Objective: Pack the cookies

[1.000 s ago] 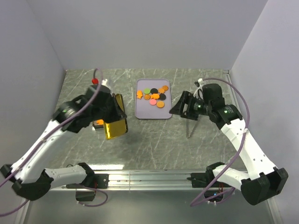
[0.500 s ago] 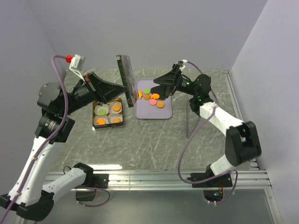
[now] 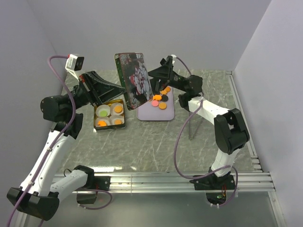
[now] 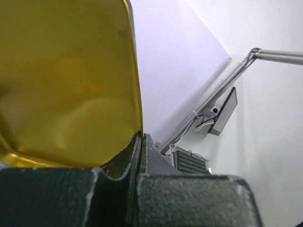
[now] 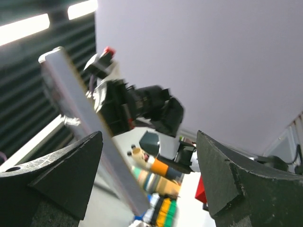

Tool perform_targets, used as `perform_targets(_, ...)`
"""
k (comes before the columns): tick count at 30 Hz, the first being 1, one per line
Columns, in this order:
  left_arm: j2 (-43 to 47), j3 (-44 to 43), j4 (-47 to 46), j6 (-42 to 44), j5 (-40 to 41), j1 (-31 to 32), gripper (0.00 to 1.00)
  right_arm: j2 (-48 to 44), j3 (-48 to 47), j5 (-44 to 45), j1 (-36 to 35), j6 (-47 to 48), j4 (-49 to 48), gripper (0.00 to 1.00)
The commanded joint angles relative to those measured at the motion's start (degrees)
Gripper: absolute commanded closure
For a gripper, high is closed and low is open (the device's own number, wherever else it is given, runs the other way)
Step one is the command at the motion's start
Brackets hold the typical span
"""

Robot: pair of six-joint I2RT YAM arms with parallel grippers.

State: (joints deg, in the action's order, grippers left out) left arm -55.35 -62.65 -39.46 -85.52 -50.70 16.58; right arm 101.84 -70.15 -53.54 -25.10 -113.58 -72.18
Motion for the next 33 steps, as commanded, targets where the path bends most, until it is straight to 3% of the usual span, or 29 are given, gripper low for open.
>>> perform_targets(1,1.3,0.43,-6.42,-2.47,-0.37,-0.41,1.0,-0.68,-2.8,1.06,-0.65,-17.37,-28.26,0.14)
perform_targets(7,1.13,0.95,-6.85,-2.99,-0.72,-1.55,1.0,-2.26,-3.94,3.26,-0.12,-17.82,-28.8,0.15)
perform_targets(15,-1.86,2.18,-16.16,-8.79,-1.07,-3.66,1.0,-2.35,-9.73,1.86,-0.82,-19.66,-28.8,0.18)
perform_targets(18,-3.0,2.97,-19.58,-10.81,-1.07,-4.1,1.0,-1.91,-11.5,0.28,-2.05,-20.28,-28.8,0.24)
perform_targets(22,-3.01,3.85,-19.52,-11.25,-0.98,-4.8,1.0,-1.3,-14.66,-5.16,-4.69,-20.98,-28.8,0.39)
perform_targets(24,-2.22,4.03,-17.85,-10.03,-1.25,-5.68,1.0,-1.47,-14.14,-6.75,-5.83,-20.81,-28.8,0.46)
perform_targets(28,-0.2,4.12,-9.69,-6.78,-2.56,-8.05,1.0,-2.87,-11.42,-6.4,-6.19,-19.49,-28.19,0.74)
perform_targets(31,2.0,3.15,4.18,-0.46,-2.74,-10.86,0.99,-4.02,-9.75,-6.4,-6.19,-18.0,-26.88,0.85)
perform_targets(32,2.44,2.02,13.01,3.73,-2.57,-12.61,0.97,-4.37,-9.13,-6.49,-6.1,-17.38,-26.26,0.87)
perform_targets(33,3.05,1.31,17.79,6.13,-2.39,-13.41,0.85,-4.72,-8.95,-6.84,-6.1,-15.99,-25.56,0.89)
